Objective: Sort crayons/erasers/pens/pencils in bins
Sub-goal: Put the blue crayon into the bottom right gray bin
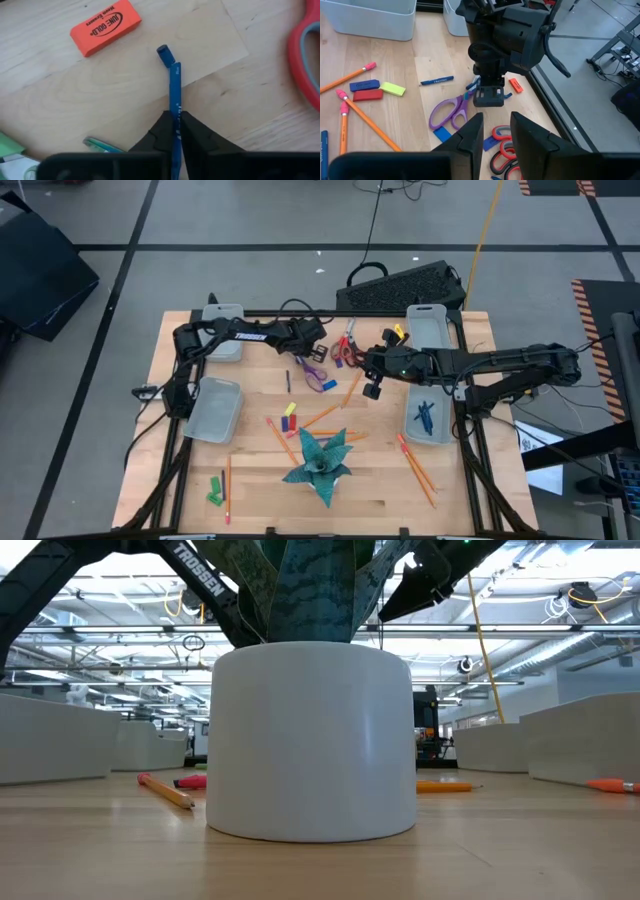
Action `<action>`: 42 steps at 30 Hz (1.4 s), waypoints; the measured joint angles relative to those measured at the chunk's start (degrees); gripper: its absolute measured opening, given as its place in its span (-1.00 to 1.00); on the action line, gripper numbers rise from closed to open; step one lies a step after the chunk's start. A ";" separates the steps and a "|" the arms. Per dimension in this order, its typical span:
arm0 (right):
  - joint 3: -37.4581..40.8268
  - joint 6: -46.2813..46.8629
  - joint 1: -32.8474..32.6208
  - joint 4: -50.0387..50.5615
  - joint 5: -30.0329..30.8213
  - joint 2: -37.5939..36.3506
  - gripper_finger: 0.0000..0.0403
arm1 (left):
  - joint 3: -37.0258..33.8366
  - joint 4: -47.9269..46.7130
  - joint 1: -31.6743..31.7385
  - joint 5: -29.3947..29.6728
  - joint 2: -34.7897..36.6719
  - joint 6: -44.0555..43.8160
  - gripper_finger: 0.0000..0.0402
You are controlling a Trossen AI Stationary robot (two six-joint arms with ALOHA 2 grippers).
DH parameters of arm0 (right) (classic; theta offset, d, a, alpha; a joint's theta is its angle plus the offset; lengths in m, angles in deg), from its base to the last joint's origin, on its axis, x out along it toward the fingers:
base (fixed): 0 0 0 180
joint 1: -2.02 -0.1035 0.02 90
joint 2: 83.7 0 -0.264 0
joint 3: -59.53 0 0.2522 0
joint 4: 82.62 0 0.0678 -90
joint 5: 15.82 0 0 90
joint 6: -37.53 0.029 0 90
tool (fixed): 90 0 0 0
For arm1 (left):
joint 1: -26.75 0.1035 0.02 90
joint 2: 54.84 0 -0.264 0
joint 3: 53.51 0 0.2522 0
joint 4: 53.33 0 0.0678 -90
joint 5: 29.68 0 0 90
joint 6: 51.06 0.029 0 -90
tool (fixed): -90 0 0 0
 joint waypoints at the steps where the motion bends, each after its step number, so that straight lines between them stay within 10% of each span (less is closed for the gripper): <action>1: 0.00 0.01 0.00 0.00 0.01 0.00 -0.56 | 0.00 -0.09 0.00 0.02 0.00 0.02 -0.94; 16: 0.44 -2.92 -3.49 -2.46 -0.17 0.33 -0.56 | -0.24 -0.85 -1.68 3.08 2.89 6.05 -0.95; 28: 10.85 -3.14 -3.30 -21.35 -0.02 0.24 -0.20 | -7.21 -4.85 -7.54 10.98 22.26 9.88 -0.98; 42: 11.10 -3.05 -3.26 -22.39 0.01 0.28 -0.05 | -22.47 19.40 -5.93 10.37 23.25 9.68 -0.33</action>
